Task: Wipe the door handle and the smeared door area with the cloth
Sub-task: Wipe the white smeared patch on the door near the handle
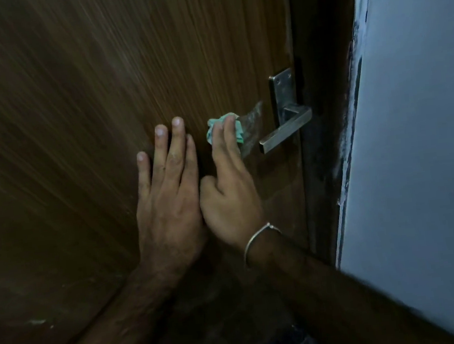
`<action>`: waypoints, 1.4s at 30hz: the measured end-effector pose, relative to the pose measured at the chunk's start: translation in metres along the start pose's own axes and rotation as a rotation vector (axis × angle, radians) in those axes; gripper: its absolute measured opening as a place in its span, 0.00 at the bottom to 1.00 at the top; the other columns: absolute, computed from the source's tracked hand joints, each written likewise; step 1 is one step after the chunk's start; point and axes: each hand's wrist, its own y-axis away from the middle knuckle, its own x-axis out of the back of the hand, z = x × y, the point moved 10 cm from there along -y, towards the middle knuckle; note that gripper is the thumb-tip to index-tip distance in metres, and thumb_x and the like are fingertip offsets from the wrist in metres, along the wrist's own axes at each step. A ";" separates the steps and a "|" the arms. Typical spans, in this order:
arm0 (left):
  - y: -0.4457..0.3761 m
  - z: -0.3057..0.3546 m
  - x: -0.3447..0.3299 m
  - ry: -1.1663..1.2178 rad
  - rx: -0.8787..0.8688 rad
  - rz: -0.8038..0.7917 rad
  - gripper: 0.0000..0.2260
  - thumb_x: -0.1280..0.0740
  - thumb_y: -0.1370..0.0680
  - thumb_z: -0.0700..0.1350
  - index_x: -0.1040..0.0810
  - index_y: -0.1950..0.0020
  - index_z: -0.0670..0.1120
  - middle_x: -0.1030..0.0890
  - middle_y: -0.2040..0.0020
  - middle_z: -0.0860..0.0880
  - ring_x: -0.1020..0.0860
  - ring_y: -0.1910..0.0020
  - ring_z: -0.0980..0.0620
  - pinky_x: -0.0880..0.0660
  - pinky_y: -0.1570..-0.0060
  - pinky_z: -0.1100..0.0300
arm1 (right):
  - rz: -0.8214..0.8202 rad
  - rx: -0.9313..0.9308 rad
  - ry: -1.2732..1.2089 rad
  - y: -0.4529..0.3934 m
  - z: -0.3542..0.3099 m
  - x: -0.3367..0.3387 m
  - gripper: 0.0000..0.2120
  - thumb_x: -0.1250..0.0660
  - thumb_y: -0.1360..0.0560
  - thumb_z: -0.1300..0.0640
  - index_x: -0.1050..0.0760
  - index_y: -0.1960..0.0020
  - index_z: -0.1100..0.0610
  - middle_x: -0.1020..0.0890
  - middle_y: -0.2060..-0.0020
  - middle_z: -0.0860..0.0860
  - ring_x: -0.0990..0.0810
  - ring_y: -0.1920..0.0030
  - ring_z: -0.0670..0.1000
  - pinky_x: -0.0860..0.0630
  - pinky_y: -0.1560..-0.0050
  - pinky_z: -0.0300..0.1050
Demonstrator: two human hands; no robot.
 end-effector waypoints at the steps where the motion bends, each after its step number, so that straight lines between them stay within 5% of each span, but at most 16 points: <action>1: 0.002 0.000 -0.002 -0.009 0.001 -0.010 0.33 0.39 0.22 0.51 0.47 0.22 0.39 0.54 0.19 0.44 0.58 0.20 0.46 0.57 0.25 0.43 | -0.015 0.005 0.028 0.007 0.008 -0.005 0.38 0.44 0.24 0.65 0.61 0.22 0.47 0.64 0.24 0.39 0.60 0.24 0.38 0.48 0.24 0.39; 4: 0.009 0.002 -0.006 -0.007 -0.003 -0.027 0.35 0.37 0.28 0.43 0.45 0.22 0.39 0.53 0.19 0.44 0.57 0.20 0.46 0.56 0.25 0.42 | -0.020 -0.077 0.146 0.019 0.043 -0.005 0.43 0.41 0.25 0.66 0.65 0.24 0.45 0.66 0.25 0.38 0.61 0.24 0.39 0.47 0.24 0.60; 7: 0.009 0.003 -0.008 -0.002 0.002 0.004 0.34 0.38 0.28 0.42 0.44 0.23 0.39 0.52 0.19 0.44 0.57 0.20 0.46 0.57 0.25 0.42 | -0.012 0.000 0.167 0.016 0.046 -0.003 0.45 0.41 0.28 0.69 0.64 0.23 0.47 0.65 0.24 0.42 0.64 0.24 0.41 0.60 0.24 0.59; 14: 0.008 0.007 -0.011 0.027 0.037 -0.010 0.35 0.37 0.28 0.41 0.44 0.22 0.39 0.53 0.19 0.44 0.59 0.20 0.45 0.60 0.25 0.42 | 0.035 0.052 0.221 0.004 0.051 0.007 0.46 0.40 0.30 0.69 0.64 0.22 0.51 0.64 0.23 0.45 0.64 0.23 0.43 0.59 0.24 0.63; 21: 0.008 0.006 -0.011 0.027 0.052 -0.025 0.36 0.35 0.28 0.40 0.44 0.22 0.40 0.53 0.19 0.44 0.59 0.21 0.46 0.59 0.25 0.42 | 0.151 0.202 0.373 -0.025 0.044 0.021 0.46 0.39 0.32 0.70 0.62 0.23 0.58 0.62 0.22 0.54 0.61 0.22 0.51 0.47 0.26 0.67; 26: 0.007 0.006 -0.009 0.015 0.035 -0.045 0.36 0.37 0.29 0.43 0.44 0.22 0.40 0.54 0.19 0.44 0.58 0.20 0.45 0.57 0.25 0.41 | 0.262 0.154 0.417 -0.037 0.052 0.040 0.44 0.39 0.33 0.72 0.59 0.23 0.64 0.58 0.23 0.61 0.59 0.22 0.57 0.50 0.24 0.63; 33: 0.007 0.007 -0.012 0.029 0.062 -0.041 0.37 0.35 0.29 0.41 0.44 0.22 0.39 0.53 0.19 0.44 0.58 0.20 0.45 0.57 0.25 0.41 | 0.281 0.129 0.431 -0.034 0.054 0.049 0.45 0.39 0.33 0.69 0.57 0.22 0.59 0.55 0.22 0.55 0.56 0.21 0.53 0.45 0.27 0.66; 35: 0.007 0.006 -0.013 0.035 0.068 -0.046 0.37 0.34 0.30 0.41 0.44 0.22 0.39 0.54 0.19 0.44 0.58 0.20 0.46 0.58 0.25 0.41 | 0.131 0.240 0.477 -0.023 0.053 0.030 0.45 0.38 0.31 0.67 0.60 0.22 0.55 0.59 0.22 0.50 0.55 0.22 0.52 0.44 0.27 0.68; 38: 0.006 0.006 -0.013 0.050 0.069 -0.062 0.37 0.34 0.30 0.40 0.43 0.22 0.39 0.53 0.19 0.44 0.58 0.20 0.46 0.57 0.25 0.41 | 0.033 0.167 0.529 0.000 0.086 0.025 0.42 0.37 0.28 0.66 0.56 0.22 0.51 0.55 0.22 0.49 0.53 0.23 0.48 0.46 0.25 0.62; 40: 0.006 0.006 -0.013 0.062 0.073 -0.071 0.37 0.34 0.30 0.40 0.43 0.22 0.39 0.53 0.19 0.44 0.58 0.20 0.46 0.56 0.25 0.41 | 0.228 -0.017 0.409 0.004 0.103 0.046 0.37 0.36 0.27 0.65 0.48 0.23 0.51 0.49 0.22 0.50 0.49 0.24 0.48 0.40 0.25 0.52; 42: 0.007 0.006 -0.014 0.075 0.083 -0.071 0.37 0.35 0.30 0.40 0.43 0.22 0.39 0.53 0.19 0.44 0.58 0.20 0.46 0.57 0.25 0.41 | 0.343 0.012 0.328 0.003 0.089 0.049 0.28 0.34 0.27 0.62 0.37 0.29 0.54 0.40 0.29 0.52 0.40 0.31 0.47 0.33 0.36 0.39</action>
